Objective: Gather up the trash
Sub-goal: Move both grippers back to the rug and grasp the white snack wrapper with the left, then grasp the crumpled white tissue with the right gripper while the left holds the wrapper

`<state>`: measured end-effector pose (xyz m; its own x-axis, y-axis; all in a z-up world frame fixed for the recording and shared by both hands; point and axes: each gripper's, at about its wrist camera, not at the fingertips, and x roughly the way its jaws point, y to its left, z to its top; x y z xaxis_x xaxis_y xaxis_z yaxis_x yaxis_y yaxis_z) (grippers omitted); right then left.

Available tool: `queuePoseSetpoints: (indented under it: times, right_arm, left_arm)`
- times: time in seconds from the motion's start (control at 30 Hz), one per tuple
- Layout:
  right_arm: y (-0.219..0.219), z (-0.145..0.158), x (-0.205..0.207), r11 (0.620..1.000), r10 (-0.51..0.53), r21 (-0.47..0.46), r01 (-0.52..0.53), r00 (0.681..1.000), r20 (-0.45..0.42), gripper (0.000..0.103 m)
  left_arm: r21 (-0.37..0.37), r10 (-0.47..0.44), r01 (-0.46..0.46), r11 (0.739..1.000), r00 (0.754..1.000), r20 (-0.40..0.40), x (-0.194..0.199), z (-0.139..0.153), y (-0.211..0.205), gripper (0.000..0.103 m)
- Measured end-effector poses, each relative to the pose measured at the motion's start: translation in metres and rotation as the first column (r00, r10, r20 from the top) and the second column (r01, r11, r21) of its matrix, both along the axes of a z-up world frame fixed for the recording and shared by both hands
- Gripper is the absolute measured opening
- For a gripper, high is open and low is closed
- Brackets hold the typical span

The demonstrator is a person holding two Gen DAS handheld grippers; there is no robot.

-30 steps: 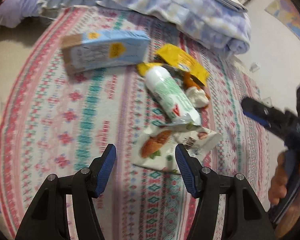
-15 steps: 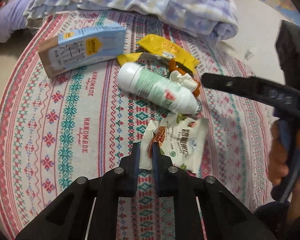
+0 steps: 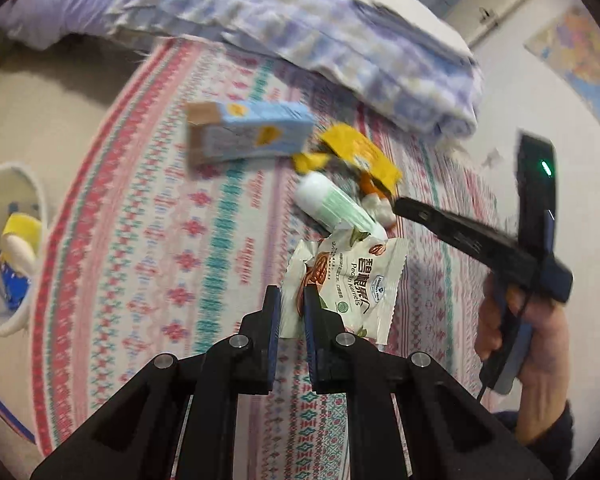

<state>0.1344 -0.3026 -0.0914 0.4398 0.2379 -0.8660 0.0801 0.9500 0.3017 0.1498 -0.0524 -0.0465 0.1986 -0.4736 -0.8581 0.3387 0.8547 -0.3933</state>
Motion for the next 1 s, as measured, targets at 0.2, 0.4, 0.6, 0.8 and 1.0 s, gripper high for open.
queuePoseSetpoints:
  times: [0.2,0.4,0.6,0.8,1.0]
  right_arm:
    - [0.002,0.035,-0.010,1.000,-0.015,-0.024,0.017,0.996,0.087,0.002]
    - [-0.004,-0.002,0.000,0.999,-0.046,-0.005,0.046,0.999,-0.024,0.011]
    - [0.007,-0.015,0.004,0.999,-0.036,0.026,0.037,0.999,-0.034,0.017]
    - [0.031,-0.026,0.006,0.999,0.026,-0.043,-0.029,0.998,-0.065,0.022]
    - [0.023,-0.011,0.003,0.999,-0.005,-0.047,0.004,1.000,-0.020,0.046]
  left_arm:
    - [-0.039,0.092,-0.092,0.995,0.996,-0.016,0.016,0.011,0.037,0.012]
    - [-0.035,0.126,-0.128,0.991,0.991,-0.052,0.023,0.005,0.052,0.012]
    - [-0.037,0.126,-0.128,0.991,0.990,-0.062,0.024,0.003,0.055,0.012]
    - [-0.040,0.138,-0.141,0.989,0.988,-0.071,0.026,0.003,0.061,0.012]
    - [-0.045,0.149,-0.152,0.987,0.986,-0.077,0.028,0.004,0.065,0.013]
